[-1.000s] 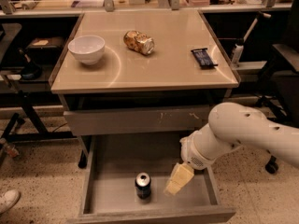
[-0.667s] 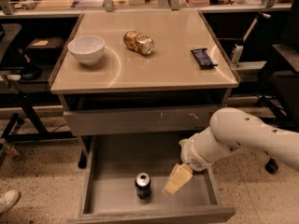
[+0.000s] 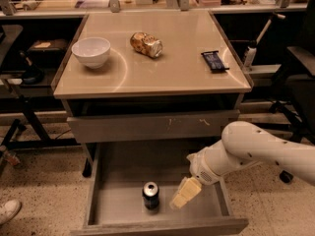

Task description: Pick pepsi can from middle drawer and place on counter

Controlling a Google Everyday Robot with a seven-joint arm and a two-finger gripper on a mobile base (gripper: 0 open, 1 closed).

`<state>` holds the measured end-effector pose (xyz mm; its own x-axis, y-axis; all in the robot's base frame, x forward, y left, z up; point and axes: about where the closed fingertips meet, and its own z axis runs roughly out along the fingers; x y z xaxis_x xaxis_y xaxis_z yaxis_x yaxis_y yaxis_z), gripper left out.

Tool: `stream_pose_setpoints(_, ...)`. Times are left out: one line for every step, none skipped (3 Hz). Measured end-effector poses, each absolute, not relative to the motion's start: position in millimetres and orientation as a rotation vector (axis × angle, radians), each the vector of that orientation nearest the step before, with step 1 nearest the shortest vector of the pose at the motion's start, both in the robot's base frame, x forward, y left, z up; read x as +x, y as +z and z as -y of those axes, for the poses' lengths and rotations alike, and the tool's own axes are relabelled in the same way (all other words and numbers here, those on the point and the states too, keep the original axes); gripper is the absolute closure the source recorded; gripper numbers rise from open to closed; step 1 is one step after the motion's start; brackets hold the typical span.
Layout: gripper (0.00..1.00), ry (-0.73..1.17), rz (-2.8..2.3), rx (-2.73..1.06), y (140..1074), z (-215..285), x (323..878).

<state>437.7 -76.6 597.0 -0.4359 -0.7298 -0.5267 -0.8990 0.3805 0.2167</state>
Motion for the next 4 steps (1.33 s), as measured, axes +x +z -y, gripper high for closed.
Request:
stream_pose_setpoints(0.0, 0.722, -2.278, -1.43, 576.5, 65.9, 434.9)
stream_pose_setpoints(0.0, 0.771, -2.211, -1.428, 550.7, 43.6, 443.8)
stream_pose_setpoints(0.0, 0.785, -2.158, -1.419, 534.5, 31.6, 453.9)
stream_pose_setpoints(0.0, 0.803, -2.129, -1.401, 517.3, 25.2, 459.8)
